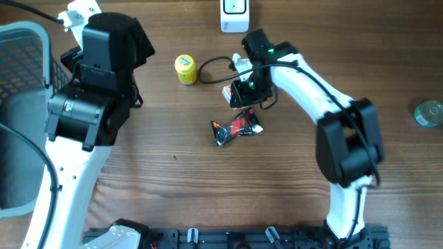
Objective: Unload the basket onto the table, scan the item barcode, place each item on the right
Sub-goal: 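Lower the right gripper and close it on the Kleenex box, then lift the Kleenex pack with the right gripper and raise it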
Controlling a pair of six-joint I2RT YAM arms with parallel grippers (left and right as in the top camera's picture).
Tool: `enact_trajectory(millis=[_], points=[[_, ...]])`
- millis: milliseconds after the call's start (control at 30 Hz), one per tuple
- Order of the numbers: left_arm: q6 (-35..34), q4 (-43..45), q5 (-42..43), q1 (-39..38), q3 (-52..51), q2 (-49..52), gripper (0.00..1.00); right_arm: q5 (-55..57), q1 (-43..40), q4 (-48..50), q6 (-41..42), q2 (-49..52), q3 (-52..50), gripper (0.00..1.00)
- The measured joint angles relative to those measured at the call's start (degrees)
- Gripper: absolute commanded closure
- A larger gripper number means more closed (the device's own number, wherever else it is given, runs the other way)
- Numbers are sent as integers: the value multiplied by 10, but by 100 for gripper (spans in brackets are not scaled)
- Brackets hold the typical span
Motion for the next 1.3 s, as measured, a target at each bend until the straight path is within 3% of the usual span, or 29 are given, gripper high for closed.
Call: enact_trajectory(millis=[300, 500, 733, 967, 1133, 1300], points=[[-1, 0, 96, 0, -6, 28, 0, -164, -80, -84, 28, -129, 0, 57], [5, 0, 219, 0, -6, 68, 0, -302, -141, -143, 35, -132, 0, 58], [5, 0, 281, 0, -8, 96, 0, -417, -167, -172, 73, -132, 0, 57], [4, -7, 309, 0, -8, 98, 0, -495, -167, -160, 224, -132, 0, 69], [-4, -12, 319, 0, -8, 98, 0, -513, -167, -156, 416, -132, 0, 67], [-13, -13, 330, 0, -8, 98, 0, -519, -167, -76, 637, -132, 0, 81]])
